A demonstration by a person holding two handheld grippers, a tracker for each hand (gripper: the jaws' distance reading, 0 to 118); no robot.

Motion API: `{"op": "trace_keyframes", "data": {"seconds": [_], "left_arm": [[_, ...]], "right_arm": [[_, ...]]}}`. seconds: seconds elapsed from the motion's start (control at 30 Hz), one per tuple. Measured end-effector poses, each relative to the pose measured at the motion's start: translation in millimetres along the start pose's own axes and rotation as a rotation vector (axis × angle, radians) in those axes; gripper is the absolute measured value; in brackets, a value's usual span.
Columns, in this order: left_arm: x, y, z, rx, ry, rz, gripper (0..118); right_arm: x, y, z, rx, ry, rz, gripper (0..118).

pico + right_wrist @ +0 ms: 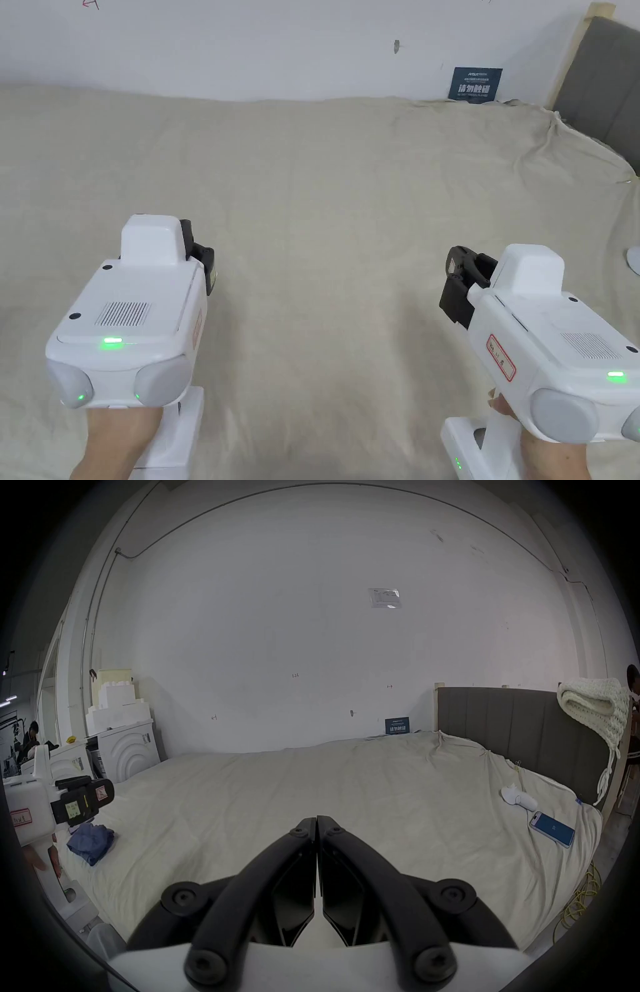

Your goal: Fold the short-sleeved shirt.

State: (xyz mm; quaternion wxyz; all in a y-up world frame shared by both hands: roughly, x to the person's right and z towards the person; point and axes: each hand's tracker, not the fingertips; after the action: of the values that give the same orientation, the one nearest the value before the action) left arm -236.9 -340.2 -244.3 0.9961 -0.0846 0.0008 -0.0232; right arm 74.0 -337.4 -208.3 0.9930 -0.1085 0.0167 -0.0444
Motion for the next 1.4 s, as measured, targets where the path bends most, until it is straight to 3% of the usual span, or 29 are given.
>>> {"op": "trace_keyframes", "data": {"seconds": [1.4], "left_arm": [[-5,-13,9,-0.046,-0.019,0.020,0]], "right_arm": [[-10,5,7,0.037,0.006,0.026,0]]}}
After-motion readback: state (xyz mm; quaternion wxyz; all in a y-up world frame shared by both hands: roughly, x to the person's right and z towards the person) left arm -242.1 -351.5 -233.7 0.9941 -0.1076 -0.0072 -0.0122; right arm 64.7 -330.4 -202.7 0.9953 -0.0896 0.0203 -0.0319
